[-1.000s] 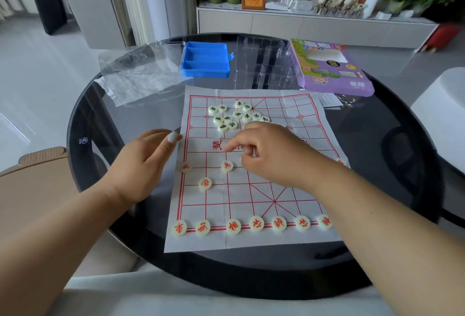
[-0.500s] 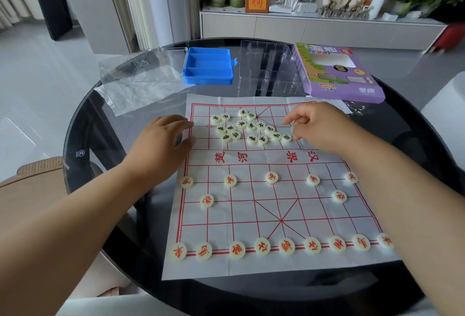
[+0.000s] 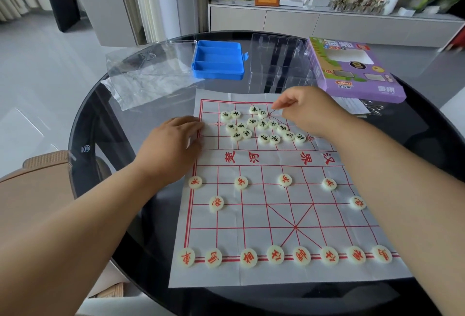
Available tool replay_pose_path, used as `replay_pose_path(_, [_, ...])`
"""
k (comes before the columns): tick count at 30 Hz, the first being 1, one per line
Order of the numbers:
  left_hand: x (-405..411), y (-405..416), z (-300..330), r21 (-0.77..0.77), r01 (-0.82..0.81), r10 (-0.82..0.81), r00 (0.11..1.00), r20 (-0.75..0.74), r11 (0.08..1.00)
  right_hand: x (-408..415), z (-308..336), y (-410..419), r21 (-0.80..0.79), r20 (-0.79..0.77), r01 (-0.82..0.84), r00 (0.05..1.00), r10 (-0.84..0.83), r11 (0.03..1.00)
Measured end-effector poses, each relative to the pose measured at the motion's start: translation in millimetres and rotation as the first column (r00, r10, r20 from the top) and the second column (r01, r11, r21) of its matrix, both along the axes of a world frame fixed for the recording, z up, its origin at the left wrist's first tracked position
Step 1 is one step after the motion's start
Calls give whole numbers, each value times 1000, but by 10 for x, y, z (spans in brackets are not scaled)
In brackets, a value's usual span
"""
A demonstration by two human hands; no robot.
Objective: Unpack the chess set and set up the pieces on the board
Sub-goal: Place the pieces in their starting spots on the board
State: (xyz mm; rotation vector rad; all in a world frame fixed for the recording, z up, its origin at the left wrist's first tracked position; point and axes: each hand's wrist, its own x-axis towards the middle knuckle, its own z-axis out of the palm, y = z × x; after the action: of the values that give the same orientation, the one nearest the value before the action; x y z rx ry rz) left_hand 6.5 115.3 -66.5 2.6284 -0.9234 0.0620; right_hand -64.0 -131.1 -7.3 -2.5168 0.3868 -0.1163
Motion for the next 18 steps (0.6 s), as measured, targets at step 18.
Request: replay_pose_path(18, [4, -3, 5, -65, 25, -24, 1000, 11, 998, 151, -191, 385, -162, -110, -170, 982, 153, 972])
